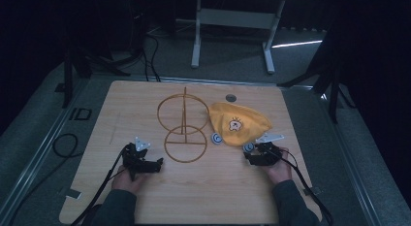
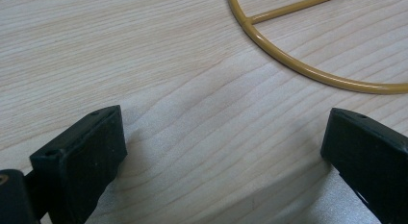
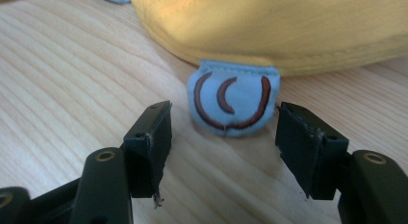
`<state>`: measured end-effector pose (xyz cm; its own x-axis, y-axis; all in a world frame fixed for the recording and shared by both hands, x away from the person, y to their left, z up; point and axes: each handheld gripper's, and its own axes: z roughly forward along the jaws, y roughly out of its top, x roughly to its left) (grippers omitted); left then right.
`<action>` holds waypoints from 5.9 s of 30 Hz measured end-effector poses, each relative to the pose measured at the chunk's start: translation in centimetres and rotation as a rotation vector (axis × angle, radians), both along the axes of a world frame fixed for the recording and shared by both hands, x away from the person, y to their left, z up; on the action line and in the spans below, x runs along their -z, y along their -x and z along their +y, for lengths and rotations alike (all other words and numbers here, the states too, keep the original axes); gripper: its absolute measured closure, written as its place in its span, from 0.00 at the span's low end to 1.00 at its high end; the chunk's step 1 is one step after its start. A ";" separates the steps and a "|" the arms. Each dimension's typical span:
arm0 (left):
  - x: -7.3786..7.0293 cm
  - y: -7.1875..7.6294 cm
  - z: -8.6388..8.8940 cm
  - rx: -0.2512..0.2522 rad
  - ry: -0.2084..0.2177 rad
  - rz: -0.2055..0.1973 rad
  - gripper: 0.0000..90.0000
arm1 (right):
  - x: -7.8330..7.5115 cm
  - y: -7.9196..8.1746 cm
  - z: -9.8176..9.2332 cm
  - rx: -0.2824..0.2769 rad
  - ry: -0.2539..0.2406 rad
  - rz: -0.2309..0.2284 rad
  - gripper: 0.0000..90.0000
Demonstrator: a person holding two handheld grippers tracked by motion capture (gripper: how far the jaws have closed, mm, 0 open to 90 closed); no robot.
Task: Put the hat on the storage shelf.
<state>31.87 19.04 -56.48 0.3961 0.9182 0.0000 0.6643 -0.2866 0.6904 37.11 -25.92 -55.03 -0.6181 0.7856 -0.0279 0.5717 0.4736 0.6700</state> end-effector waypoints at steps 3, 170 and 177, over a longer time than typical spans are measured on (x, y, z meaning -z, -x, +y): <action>0.0 0.0 0.0 -0.001 0.001 -0.001 0.02 | 0.1 -0.5 0.1 -0.022 -0.022 0.011 0.40; 0.0 0.0 0.0 -0.001 0.000 0.001 0.02 | -12.4 -5.8 6.5 -0.394 0.329 0.104 0.56; 0.0 0.0 0.0 -0.001 0.000 0.000 0.02 | -12.4 -6.0 6.5 -0.393 0.364 0.094 0.89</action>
<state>31.88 19.03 -56.47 0.3948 0.9187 -0.0003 0.6648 -0.2855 0.6904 43.09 -19.43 -42.63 -0.8761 0.4449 -0.1857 0.3543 0.8554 0.3778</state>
